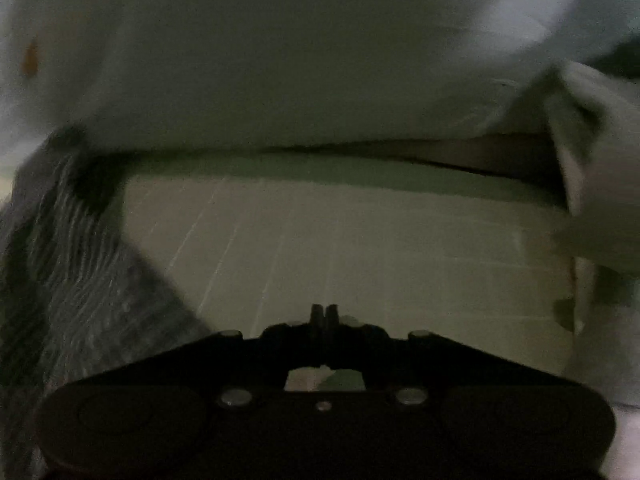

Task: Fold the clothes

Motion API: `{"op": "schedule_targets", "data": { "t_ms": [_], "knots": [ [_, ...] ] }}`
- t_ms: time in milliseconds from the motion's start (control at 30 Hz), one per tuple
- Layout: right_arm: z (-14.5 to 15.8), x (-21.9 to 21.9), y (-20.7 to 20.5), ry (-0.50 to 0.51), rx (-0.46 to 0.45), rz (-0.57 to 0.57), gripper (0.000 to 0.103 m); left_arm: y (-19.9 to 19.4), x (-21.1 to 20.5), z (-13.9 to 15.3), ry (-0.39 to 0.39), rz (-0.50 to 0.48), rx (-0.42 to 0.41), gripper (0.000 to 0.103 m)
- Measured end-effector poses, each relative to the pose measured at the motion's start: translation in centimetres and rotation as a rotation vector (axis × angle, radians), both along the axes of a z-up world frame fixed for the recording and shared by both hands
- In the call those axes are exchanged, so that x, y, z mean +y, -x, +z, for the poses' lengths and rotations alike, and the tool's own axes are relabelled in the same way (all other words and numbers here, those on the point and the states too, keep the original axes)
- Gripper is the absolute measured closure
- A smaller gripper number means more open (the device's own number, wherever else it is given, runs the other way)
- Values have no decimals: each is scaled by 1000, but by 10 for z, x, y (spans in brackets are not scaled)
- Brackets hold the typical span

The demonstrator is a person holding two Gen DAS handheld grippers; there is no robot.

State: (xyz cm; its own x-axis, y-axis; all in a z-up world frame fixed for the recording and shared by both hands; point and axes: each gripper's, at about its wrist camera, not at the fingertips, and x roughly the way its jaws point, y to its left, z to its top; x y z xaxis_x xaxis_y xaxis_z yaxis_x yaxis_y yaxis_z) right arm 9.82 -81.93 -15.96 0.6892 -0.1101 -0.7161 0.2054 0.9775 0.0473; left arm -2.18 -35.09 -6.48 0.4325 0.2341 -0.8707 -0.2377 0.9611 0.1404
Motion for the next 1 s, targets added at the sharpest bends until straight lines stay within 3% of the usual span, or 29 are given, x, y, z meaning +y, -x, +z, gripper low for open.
{"op": "schedule_targets", "data": {
  "t_ms": [67,133,167,300,367,400,433,500,633,867,967,1000],
  "knots": [
    [8,4,6,-81,-32,41,91,5,5,1,7,8,-2,11],
    [6,17,10,-113,-37,110,39,9,10,0,12,24,1,11],
    [4,24,12,-119,-34,136,32,10,11,0,13,32,3,11],
    [-8,41,14,-100,6,176,31,13,15,-1,16,44,5,11],
    [-11,50,17,-45,11,194,31,13,15,-1,16,50,6,11],
    [-11,53,18,-21,13,206,42,13,16,-1,16,53,7,11],
    [-10,54,18,-8,13,231,68,12,15,-2,17,56,7,11],
    [-7,57,17,18,17,275,102,11,16,-3,19,59,11,11],
    [-8,61,8,86,29,333,103,10,16,-5,18,55,17,11],
    [-8,31,-20,20,12,142,103,15,25,-3,0,41,12,11],
    [-4,40,-15,52,15,119,102,16,32,-1,1,56,3,11],
    [0,45,-8,84,13,110,97,17,34,-1,2,59,0,11]
  ]
}}
